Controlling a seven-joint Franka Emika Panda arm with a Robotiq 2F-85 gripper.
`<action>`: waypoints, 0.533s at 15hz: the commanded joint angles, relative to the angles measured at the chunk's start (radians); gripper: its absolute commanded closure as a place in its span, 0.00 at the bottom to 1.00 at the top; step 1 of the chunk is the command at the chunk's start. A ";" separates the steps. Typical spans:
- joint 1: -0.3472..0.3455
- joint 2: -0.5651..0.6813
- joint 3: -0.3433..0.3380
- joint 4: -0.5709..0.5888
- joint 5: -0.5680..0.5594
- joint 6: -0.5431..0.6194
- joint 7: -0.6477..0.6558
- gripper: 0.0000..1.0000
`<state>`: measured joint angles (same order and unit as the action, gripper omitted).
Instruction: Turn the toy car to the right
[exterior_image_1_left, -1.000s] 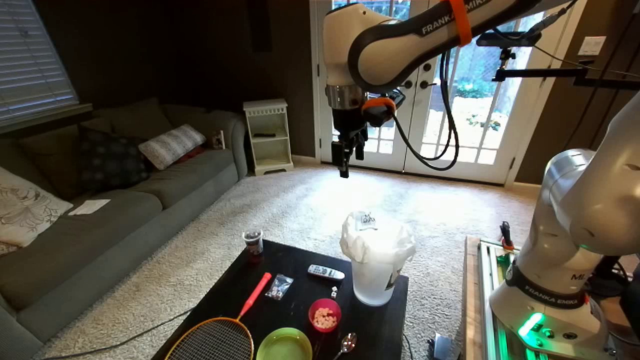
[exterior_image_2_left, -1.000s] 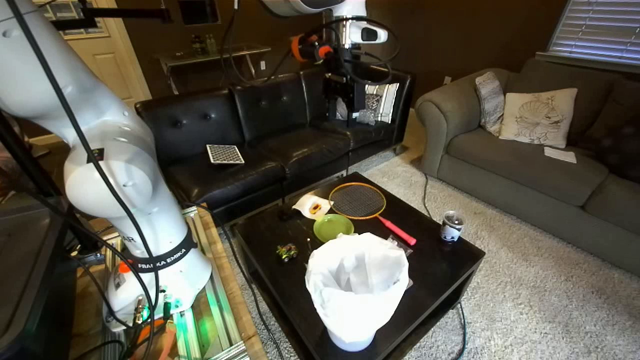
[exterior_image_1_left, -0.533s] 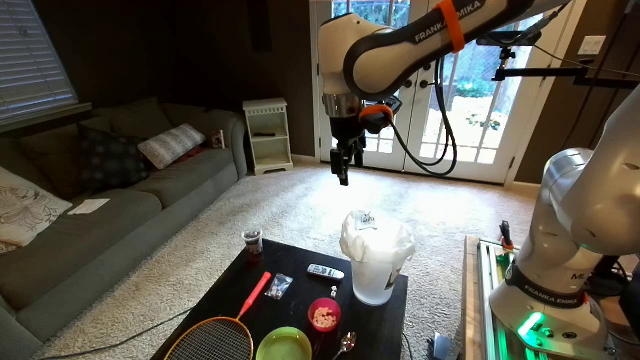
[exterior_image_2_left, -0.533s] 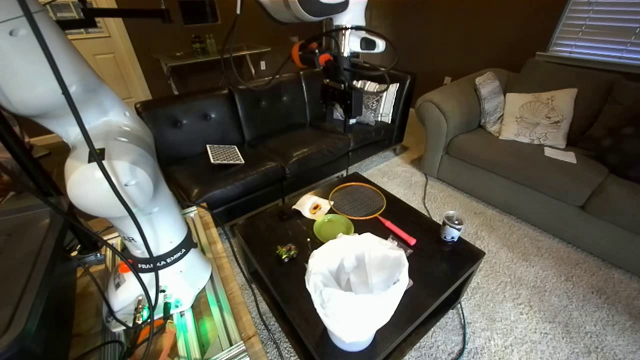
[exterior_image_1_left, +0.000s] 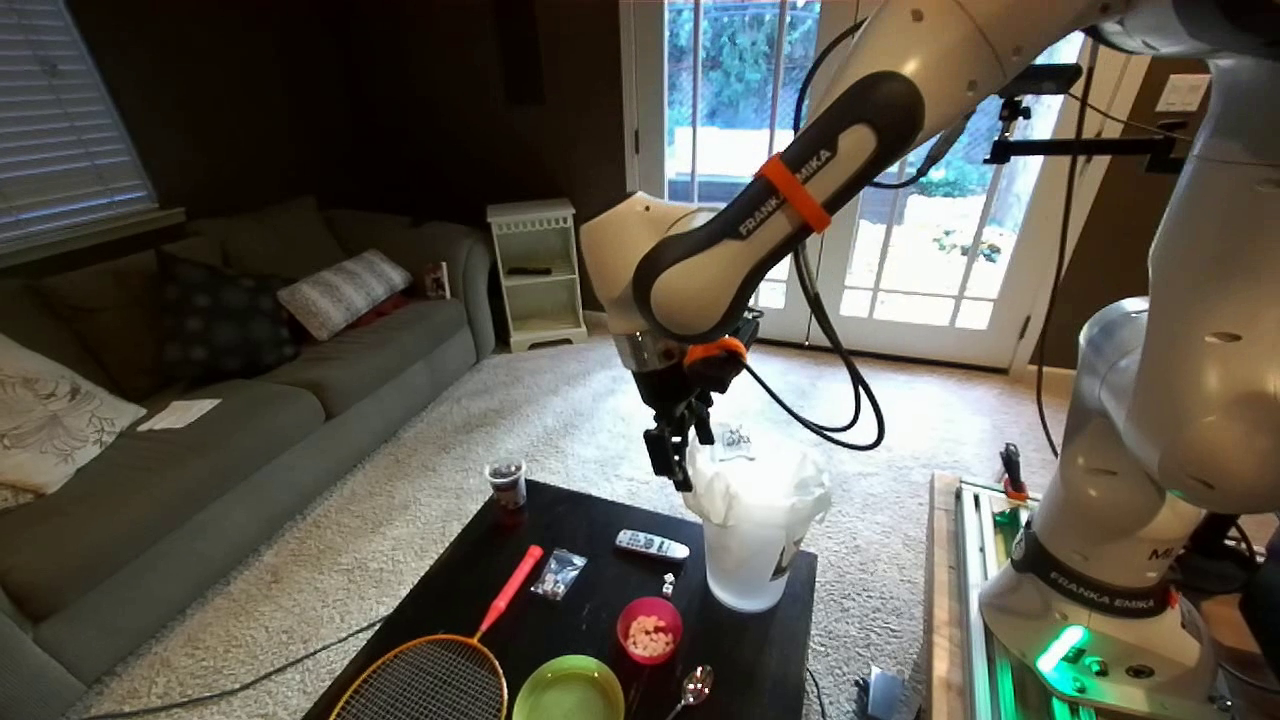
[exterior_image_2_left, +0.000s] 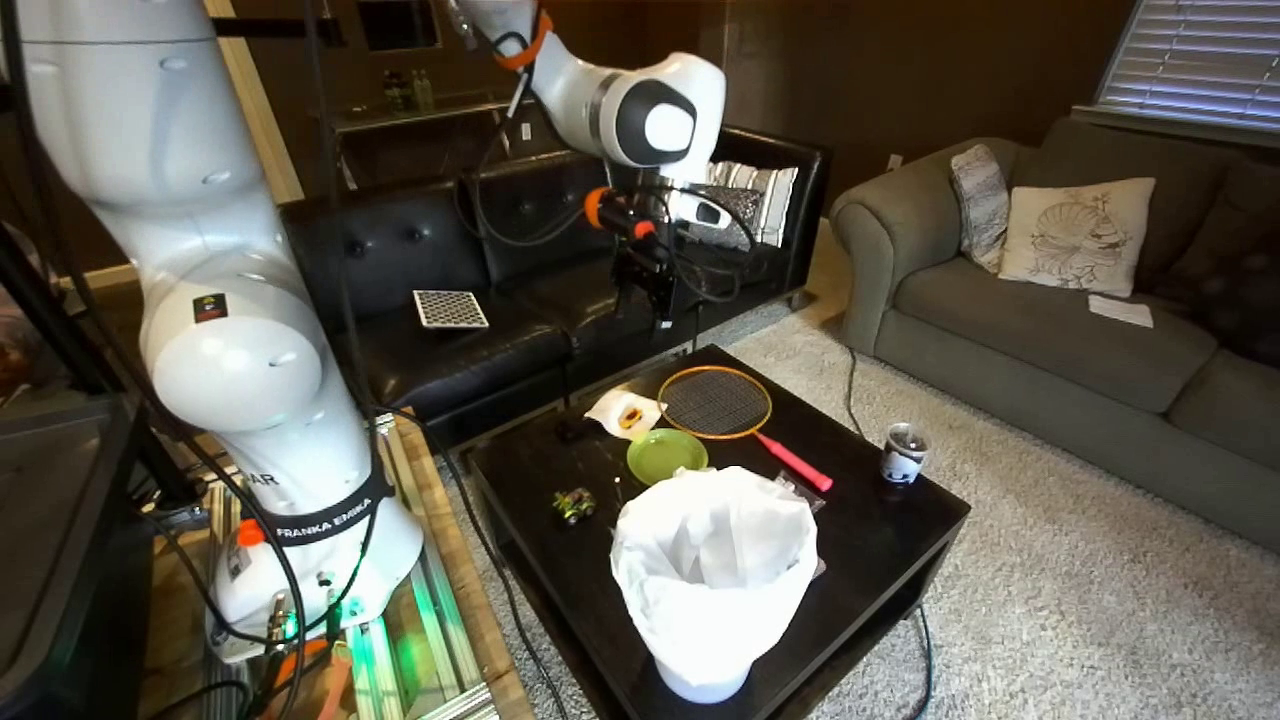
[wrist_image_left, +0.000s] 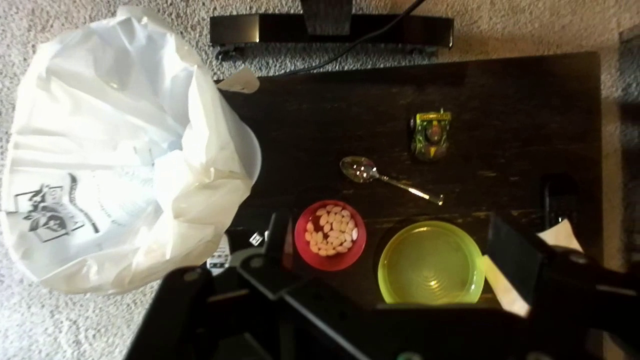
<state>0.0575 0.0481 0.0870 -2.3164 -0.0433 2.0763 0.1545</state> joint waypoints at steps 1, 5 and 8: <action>0.034 0.160 0.018 0.046 0.036 0.010 -0.015 0.00; 0.059 0.332 0.064 0.107 0.116 0.044 -0.128 0.00; 0.071 0.309 0.054 0.073 0.094 0.042 -0.100 0.00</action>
<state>0.1189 0.3579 0.1505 -2.2449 0.0472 2.1202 0.0571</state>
